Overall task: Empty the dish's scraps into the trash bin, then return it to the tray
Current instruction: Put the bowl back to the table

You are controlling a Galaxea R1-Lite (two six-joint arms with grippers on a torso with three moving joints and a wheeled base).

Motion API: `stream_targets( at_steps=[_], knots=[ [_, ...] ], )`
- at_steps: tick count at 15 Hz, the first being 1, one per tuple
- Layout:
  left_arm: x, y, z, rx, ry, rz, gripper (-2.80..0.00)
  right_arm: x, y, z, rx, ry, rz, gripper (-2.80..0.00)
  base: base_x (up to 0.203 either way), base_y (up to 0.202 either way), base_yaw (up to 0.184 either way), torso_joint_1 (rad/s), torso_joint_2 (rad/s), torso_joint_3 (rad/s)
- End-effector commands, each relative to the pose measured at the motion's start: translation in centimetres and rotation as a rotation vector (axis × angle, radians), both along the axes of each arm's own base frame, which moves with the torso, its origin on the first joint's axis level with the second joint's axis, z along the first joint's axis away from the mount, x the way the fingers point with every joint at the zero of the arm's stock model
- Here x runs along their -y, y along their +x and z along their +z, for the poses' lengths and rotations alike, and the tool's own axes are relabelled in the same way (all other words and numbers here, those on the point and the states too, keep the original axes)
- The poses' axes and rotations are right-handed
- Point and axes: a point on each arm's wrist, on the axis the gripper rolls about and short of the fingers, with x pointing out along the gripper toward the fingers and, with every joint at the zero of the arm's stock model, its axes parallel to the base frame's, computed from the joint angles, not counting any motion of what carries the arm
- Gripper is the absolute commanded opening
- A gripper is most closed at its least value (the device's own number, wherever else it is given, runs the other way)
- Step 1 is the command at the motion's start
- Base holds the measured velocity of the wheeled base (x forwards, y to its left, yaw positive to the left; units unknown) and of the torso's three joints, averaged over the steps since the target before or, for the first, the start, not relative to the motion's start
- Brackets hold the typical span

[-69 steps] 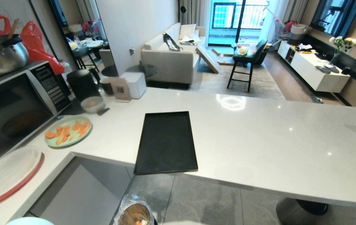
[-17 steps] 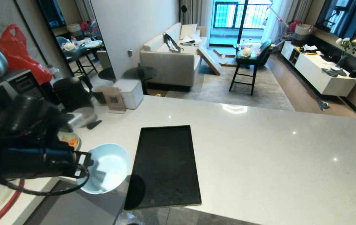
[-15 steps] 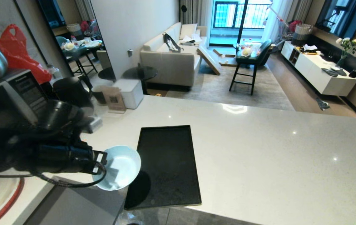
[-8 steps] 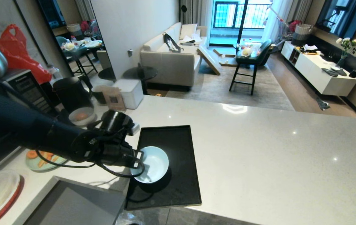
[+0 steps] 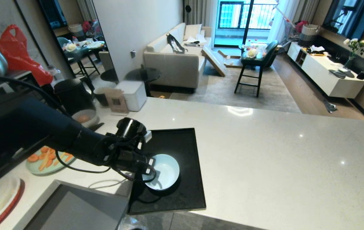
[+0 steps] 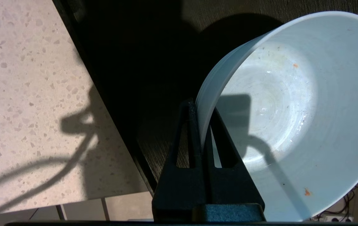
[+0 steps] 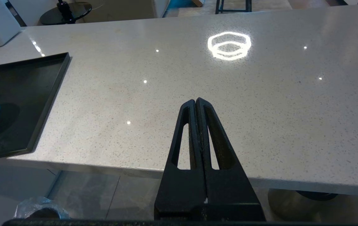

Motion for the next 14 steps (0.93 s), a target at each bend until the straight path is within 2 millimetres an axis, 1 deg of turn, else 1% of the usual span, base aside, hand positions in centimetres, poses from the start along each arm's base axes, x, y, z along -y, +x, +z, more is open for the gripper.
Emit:
stream_targets(
  at_steps=[1, 6, 13, 14],
  knots=[
    [0.2, 0.5, -0.6, -0.007, 0.002, 0.000, -2.80, 0.0, 0.0, 0.0, 0.001, 0.000, 0.000, -2.80, 0.000, 0.000, 0.000, 0.000, 0.00, 0.000],
    [0.4, 1.3, -0.9, -0.001, 0.000, 0.003, -2.80, 0.0, 0.0, 0.0, 0.001, 0.000, 0.000, -2.80, 0.000, 0.000, 0.000, 0.000, 0.00, 0.000],
    [0.5, 1.4, -1.6, -0.017, 0.006, -0.001, -2.80, 0.0, 0.0, 0.0, 0.001, -0.001, 0.000, -2.80, 0.000, 0.000, 0.000, 0.000, 0.00, 0.000],
    [0.6, 1.3, -1.7, -0.021, 0.008, -0.002, 0.00, 0.0, 0.0, 0.0, 0.001, 0.001, 0.000, -2.80, 0.000, 0.000, 0.000, 0.000, 0.00, 0.000]
  ],
)
